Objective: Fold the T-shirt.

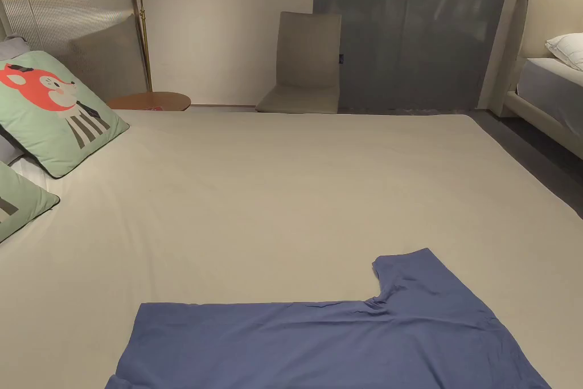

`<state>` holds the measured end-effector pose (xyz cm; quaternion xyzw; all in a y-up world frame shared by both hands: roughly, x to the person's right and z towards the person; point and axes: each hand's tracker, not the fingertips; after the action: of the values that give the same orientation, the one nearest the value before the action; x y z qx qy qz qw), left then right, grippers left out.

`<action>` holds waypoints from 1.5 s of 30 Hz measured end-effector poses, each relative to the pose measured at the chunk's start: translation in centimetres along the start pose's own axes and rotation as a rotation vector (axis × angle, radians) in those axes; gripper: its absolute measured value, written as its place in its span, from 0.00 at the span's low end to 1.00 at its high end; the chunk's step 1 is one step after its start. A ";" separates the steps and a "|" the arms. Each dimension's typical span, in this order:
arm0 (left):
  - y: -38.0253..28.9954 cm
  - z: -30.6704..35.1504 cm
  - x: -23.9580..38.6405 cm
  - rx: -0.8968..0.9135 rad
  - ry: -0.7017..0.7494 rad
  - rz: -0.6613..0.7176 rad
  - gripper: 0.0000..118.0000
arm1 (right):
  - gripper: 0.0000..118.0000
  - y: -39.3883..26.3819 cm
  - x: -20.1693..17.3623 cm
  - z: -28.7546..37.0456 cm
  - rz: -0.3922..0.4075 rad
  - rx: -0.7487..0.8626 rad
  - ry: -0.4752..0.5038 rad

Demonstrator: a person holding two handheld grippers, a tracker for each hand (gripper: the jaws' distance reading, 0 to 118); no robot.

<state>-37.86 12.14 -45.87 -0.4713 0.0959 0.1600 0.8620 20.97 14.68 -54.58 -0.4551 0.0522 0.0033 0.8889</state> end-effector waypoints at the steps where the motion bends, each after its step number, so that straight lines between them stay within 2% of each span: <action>1: -0.4 -0.2 -0.1 -0.008 -0.005 0.015 0.06 | 0.03 -0.2 0.4 -1.9 0.007 -0.015 -0.020; 3: -0.8 -0.7 -0.5 -0.007 -0.004 0.022 0.06 | 0.03 -1.1 0.5 -3.3 0.031 -0.042 -0.060; 8: -1.1 -1.2 -0.2 -0.002 0.013 -0.001 0.07 | 0.05 -2.1 0.4 -4.6 0.017 -0.062 -0.060; 9: -1.1 -1.0 -0.1 0.006 0.015 -0.005 0.15 | 0.15 -2.1 0.4 -4.1 0.002 -0.043 -0.064; 10: -0.9 -1.0 -0.4 0.025 0.014 -0.006 0.28 | 0.37 -2.1 0.5 -3.7 -0.004 -0.025 -0.063; 11: -0.8 -0.7 -0.1 0.048 0.024 -0.014 0.53 | 0.70 -1.9 0.5 -3.3 -0.006 -0.004 -0.071; 12: -0.4 -0.2 0.1 0.074 0.046 -0.047 0.70 | 0.82 -1.6 0.4 -2.9 -0.001 0.026 -0.101; 13: 0.0 0.3 0.6 0.102 0.043 -0.069 0.85 | 0.84 -1.1 0.7 -2.7 -0.010 0.069 -0.116; 14: 0.5 0.6 0.6 0.137 0.037 -0.078 0.90 | 0.83 -0.6 0.5 -1.9 -0.023 0.130 -0.108; 19: 3.7 4.0 4.5 0.365 -0.011 -0.142 0.89 | 0.83 3.1 -1.9 1.3 -0.056 0.418 -0.136; 20: 4.2 4.3 5.2 0.393 -0.011 -0.151 0.86 | 0.82 3.6 -2.4 1.6 -0.058 0.449 -0.137; 21: 4.7 4.7 5.8 0.429 -0.027 -0.161 0.80 | 0.76 4.3 -2.8 1.7 -0.058 0.483 -0.128; 22: 5.2 5.0 6.5 0.468 -0.038 -0.167 0.67 | 0.63 4.8 -3.3 1.9 -0.056 0.511 -0.116; 23: 5.6 5.1 6.9 0.489 -0.042 -0.170 0.39 | 0.37 5.2 -3.7 1.9 -0.055 0.519 -0.109; 24: 6.0 5.1 7.4 0.498 -0.040 -0.165 0.12 | 0.16 5.5 -4.2 1.9 -0.051 0.527 -0.104; 25: 6.4 5.0 7.7 0.509 -0.039 -0.163 0.01 | 0.01 5.7 -4.4 1.4 -0.048 0.531 -0.104; 28: 7.7 4.9 8.2 0.495 -0.082 -0.164 0.00 | 0.00 6.5 -5.5 1.2 -0.014 0.538 -0.077; 32: 10.2 3.4 8.2 0.458 -0.071 -0.167 0.00 | 0.00 7.4 -6.3 0.3 0.000 0.530 -0.069; 35: 13.5 0.8 7.4 0.368 -0.077 -0.103 0.00 | 0.00 7.8 -6.8 -0.1 -0.007 0.512 -0.056; 37: 16.0 -1.6 6.8 0.300 -0.060 -0.121 0.00 | 0.00 8.2 -6.9 -0.4 -0.009 0.505 -0.051; 38: 16.9 -2.7 6.9 0.278 -0.035 -0.126 0.01 | 0.00 8.4 -6.9 -0.7 -0.009 0.499 -0.052; 39: 18.2 -4.0 6.6 0.242 -0.023 -0.128 0.07 | 0.00 8.6 -7.0 -1.1 -0.007 0.492 -0.053; 40: 19.4 -5.4 6.2 0.204 -0.018 -0.116 0.25 | 0.00 8.7 -6.9 -1.4 -0.006 0.483 -0.053; 41: 20.5 -6.7 5.9 0.164 -0.004 -0.101 0.62 | 0.00 8.8 -6.9 -1.7 -0.008 0.474 -0.052; 42: 21.3 -8.0 5.8 0.120 0.004 -0.079 0.86 | 0.00 8.9 -7.0 -2.1 -0.008 0.465 -0.050; 43: 21.9 -9.4 5.6 0.071 0.027 -0.061 0.95 | 0.00 9.0 -7.0 -2.5 -0.008 0.458 -0.051; 44: 22.2 -10.5 5.4 0.047 0.035 -0.062 0.90 | 0.00 9.0 -7.1 -2.8 -0.008 0.451 -0.053; 45: 22.4 -11.3 5.3 0.044 0.020 -0.055 0.89 | 0.00 8.8 -6.6 -3.8 -0.010 0.443 -0.053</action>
<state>-41.31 14.87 -71.17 -0.4564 0.0949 0.1295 0.8752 13.64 17.02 -63.25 -0.2489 0.0260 -0.0006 0.9682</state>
